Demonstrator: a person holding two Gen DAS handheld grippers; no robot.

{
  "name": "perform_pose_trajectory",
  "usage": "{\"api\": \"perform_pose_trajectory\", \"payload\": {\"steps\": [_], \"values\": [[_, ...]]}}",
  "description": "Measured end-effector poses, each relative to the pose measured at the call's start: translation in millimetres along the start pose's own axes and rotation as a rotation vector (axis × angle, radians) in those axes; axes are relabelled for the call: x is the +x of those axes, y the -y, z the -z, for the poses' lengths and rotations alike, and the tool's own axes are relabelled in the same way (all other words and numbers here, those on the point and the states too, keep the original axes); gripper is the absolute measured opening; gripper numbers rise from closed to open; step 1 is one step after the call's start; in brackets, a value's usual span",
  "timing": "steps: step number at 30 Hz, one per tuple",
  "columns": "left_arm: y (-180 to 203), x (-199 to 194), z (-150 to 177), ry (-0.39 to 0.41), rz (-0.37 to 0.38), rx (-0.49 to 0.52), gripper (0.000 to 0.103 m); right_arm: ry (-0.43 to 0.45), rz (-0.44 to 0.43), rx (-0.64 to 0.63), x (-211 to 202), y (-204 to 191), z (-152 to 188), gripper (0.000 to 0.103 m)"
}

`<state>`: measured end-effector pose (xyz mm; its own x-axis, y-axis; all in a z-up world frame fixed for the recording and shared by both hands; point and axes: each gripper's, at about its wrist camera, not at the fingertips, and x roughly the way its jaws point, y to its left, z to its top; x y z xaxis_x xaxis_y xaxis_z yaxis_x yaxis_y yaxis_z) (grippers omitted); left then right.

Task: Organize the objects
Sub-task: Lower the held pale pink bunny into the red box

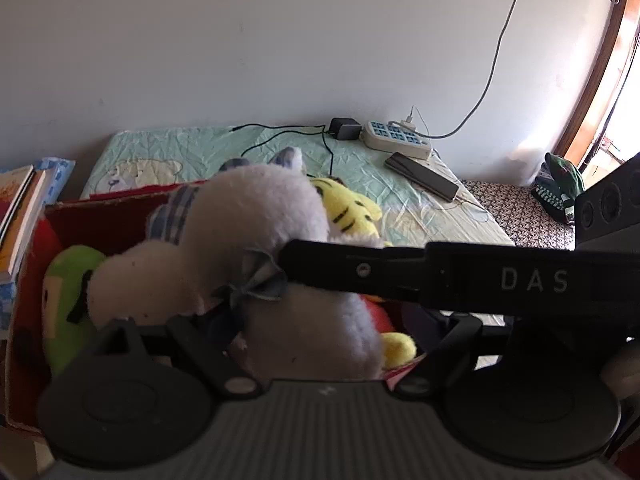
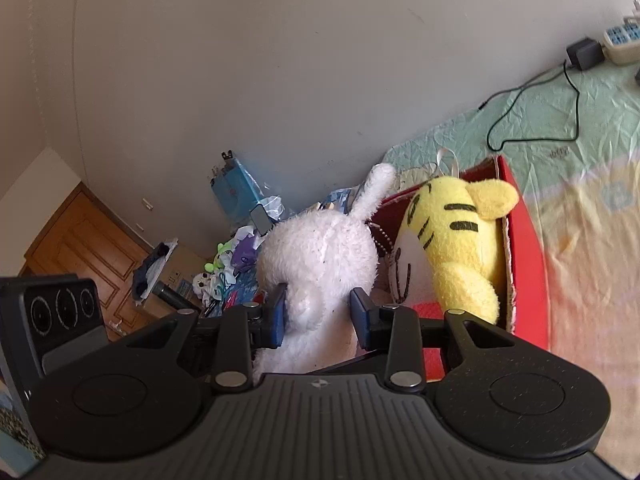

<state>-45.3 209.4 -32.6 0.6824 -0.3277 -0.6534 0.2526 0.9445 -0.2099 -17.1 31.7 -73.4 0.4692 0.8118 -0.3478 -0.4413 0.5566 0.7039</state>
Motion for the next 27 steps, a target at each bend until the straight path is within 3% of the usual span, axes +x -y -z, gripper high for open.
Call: {"api": "perform_pose_trajectory", "payload": {"steps": [7,12,19,27], "values": [[-18.0,12.5,4.7,-0.013,-0.033,0.013,0.084,-0.012,0.033,0.024,17.0,2.4,3.2,0.035],[-18.4,14.8,6.7,-0.025,-0.023,0.018,0.092,-0.008,0.067,0.04,14.9,5.6,2.8,0.035],[-15.1,6.7,6.0,-0.037,-0.051,0.018,0.094,0.015,0.12,0.053,0.5,1.6,5.7,0.044],[-1.4,-1.1,4.1,-0.081,-0.146,0.039,0.095,0.068,0.229,0.02,-20.7,-15.6,9.3,0.045]]}}
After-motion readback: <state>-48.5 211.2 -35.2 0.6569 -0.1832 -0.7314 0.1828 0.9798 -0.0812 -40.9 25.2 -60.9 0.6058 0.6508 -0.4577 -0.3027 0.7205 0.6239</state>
